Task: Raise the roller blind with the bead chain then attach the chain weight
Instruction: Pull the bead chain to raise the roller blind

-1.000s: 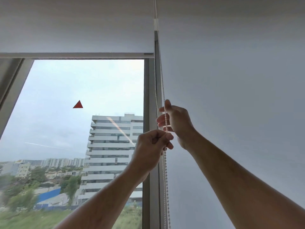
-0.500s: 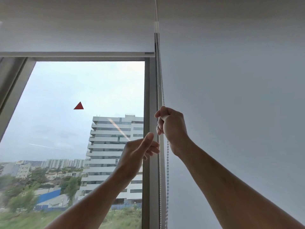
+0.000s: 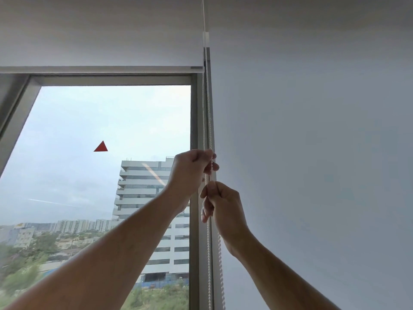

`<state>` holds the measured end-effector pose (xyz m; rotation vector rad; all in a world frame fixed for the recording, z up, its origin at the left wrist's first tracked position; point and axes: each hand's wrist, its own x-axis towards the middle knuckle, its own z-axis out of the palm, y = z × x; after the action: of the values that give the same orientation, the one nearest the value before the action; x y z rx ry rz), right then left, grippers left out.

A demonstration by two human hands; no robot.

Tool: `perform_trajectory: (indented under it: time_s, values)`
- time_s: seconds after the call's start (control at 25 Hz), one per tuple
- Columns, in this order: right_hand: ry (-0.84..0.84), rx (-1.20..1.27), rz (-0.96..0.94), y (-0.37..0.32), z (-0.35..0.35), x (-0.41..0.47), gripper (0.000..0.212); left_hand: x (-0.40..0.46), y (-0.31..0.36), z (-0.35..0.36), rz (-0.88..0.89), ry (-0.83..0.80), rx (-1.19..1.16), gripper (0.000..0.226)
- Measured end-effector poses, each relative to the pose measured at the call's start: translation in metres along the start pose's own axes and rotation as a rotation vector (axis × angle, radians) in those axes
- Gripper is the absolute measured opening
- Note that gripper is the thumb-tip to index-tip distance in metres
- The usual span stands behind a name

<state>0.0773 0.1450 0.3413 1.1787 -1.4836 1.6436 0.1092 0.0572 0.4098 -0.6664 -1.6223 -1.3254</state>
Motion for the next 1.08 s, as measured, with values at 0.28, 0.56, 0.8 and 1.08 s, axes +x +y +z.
perform_trajectory:
  time_s: [0.28,0.56,0.8,1.08]
  values:
    - [-0.072,-0.147,-0.072,0.008,-0.013,0.002,0.067,-0.001,-0.004,-0.008,0.005,-0.060,0.067,0.014]
    - [0.257,-0.145,-0.055,-0.010,-0.015,0.037,0.074,-0.022,-0.012,-0.008,0.125,-0.099,0.242,0.016]
    - [0.144,-0.115,0.058,-0.041,-0.012,0.072,0.043,-0.042,-0.028,-0.010,0.157,-0.204,0.296,0.015]
    - [0.152,-0.177,-0.025,-0.038,-0.012,0.069,0.044,-0.042,-0.037,-0.022,0.194,-0.289,0.335,0.017]
